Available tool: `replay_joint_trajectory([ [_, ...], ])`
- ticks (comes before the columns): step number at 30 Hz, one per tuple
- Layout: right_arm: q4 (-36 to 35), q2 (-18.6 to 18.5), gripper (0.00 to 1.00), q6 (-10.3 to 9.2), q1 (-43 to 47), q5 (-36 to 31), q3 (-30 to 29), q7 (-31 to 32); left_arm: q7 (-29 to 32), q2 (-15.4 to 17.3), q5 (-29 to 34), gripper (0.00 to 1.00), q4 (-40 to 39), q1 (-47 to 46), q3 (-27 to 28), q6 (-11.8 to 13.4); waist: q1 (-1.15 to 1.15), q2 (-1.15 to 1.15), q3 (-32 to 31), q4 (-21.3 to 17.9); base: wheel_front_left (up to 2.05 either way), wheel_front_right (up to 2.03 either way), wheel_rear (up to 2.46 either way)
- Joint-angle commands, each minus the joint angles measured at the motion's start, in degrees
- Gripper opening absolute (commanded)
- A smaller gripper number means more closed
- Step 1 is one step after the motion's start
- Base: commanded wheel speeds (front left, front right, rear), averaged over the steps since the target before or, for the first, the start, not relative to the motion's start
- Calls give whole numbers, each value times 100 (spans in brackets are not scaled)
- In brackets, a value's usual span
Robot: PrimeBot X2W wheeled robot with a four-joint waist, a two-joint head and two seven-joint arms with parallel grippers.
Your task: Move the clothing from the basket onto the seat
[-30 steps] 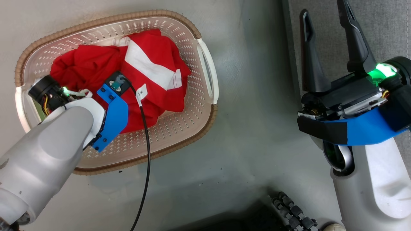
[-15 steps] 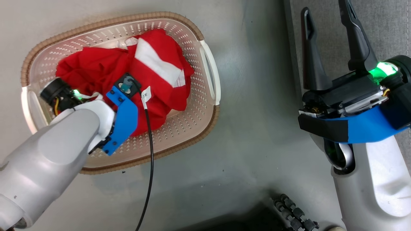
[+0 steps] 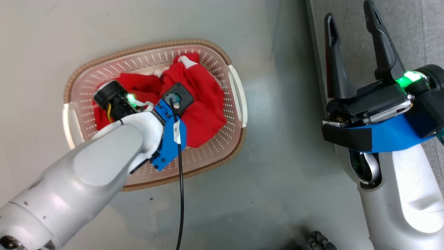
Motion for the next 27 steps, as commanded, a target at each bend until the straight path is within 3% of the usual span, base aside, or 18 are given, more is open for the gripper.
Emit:
replay_joint_trajectory([
  [1,32,-12,100,0,63,-34,-25,-30,-113,-39,-61,0,-22,52,-7,-7,0,0,-215,104,0,0,0],
  [19,393,-13,100,0,792,-181,-250,-30,-2165,-449,-874,0,-170,383,-6,-8,0,0,-1888,552,0,0,0],
  [27,507,-13,100,0,1188,-187,-324,-30,-2781,-527,-1081,0,-198,382,-6,-8,0,0,-2568,736,0,0,0],
])
